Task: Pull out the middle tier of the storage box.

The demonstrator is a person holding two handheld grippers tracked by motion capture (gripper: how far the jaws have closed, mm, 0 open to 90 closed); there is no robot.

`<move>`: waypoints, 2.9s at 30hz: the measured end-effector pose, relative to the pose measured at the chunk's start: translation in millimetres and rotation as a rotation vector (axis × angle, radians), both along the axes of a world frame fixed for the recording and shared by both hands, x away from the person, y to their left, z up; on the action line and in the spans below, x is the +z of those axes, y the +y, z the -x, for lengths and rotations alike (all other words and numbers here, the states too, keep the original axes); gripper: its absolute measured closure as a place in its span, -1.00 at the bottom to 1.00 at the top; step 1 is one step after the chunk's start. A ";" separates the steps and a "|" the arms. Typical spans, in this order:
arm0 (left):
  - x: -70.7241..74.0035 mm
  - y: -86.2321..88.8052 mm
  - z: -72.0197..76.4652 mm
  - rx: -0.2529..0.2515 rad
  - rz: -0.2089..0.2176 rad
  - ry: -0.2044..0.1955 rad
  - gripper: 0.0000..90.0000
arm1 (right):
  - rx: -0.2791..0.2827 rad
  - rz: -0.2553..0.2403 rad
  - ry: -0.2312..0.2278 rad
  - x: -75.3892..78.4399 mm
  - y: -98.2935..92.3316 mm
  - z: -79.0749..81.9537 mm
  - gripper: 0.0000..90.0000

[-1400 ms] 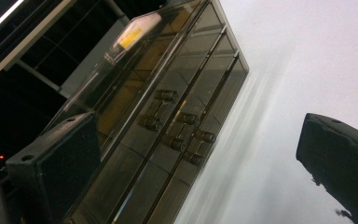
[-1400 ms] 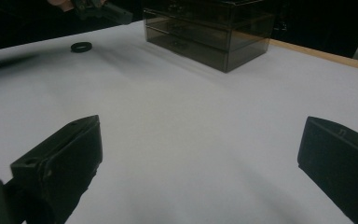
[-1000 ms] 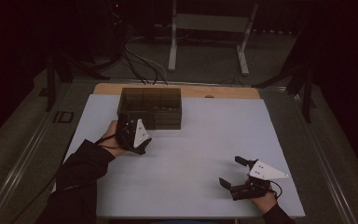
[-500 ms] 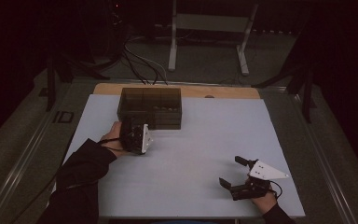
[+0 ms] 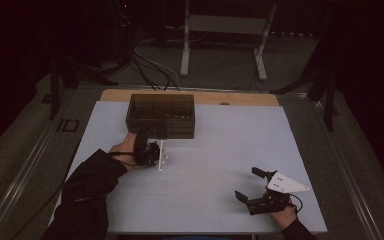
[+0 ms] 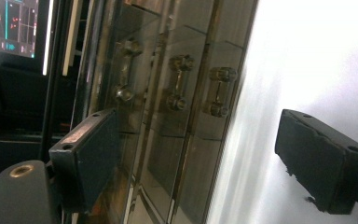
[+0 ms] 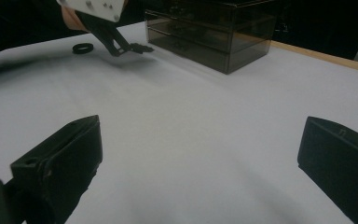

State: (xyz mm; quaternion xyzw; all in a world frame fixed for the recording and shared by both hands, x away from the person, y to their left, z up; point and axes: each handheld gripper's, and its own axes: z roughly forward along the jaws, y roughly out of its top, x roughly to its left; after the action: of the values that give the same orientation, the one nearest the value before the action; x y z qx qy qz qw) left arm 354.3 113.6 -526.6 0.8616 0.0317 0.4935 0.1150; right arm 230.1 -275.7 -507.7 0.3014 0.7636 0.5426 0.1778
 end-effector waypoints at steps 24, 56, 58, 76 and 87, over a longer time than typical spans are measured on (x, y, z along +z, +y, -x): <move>-15.8 -10.4 -6.6 0.008 -0.122 -0.129 0.05 | 0.003 -0.009 -0.001 0.6 0.1 0.3 -1.00; -24.4 -23.1 -14.2 0.032 -0.196 -0.233 0.82 | 0.007 -0.004 0.001 0.0 -0.3 -0.1 -1.00; -24.8 -23.5 -14.0 0.035 -0.196 -0.235 0.83 | 0.007 -0.003 0.002 0.0 -0.1 0.0 -1.00; -23.9 -25.3 -2.4 0.045 -0.197 -0.236 0.84 | 0.010 -0.001 0.002 -0.3 0.0 -0.2 -1.00; -22.6 -25.2 8.7 0.038 -0.196 -0.226 0.84 | 0.009 0.000 0.004 -0.4 0.1 -0.3 -1.00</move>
State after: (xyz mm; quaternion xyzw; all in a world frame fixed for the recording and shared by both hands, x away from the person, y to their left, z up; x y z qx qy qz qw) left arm 345.6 88.4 -549.2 0.8069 -0.0134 0.5900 0.0236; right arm 230.4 -275.6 -508.1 0.2989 0.7653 0.5428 0.1739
